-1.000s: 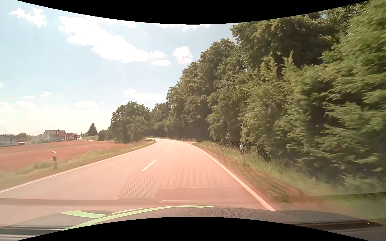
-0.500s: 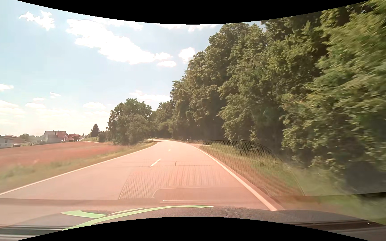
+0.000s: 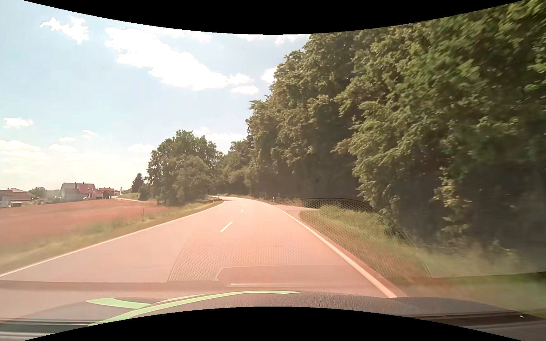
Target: Follow the waypoints while adhering to traffic rules and regulations
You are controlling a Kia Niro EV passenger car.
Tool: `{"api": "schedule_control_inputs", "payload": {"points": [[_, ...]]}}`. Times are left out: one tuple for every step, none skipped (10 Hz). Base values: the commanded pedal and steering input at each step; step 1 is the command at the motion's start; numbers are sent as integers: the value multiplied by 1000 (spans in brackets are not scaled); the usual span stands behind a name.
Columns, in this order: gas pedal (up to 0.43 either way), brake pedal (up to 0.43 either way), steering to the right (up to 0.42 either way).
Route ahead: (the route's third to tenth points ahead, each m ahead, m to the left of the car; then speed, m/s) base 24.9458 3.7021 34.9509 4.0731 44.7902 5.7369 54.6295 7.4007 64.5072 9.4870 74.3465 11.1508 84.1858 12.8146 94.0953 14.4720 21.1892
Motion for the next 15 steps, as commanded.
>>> {"api": "schedule_control_inputs", "payload": {"points": [[138, 0, -15], [138, 0, -14], [138, 0, -14], [138, 0, -14], [138, 0, -14], [138, 0, -14], [138, 0, -14], [138, 0, -14], [138, 0, -15], [138, 0, -15], [138, 0, -15], [138, 0, -16], [138, 0, -16], [138, 0, -16], [138, 0, -16]]}}
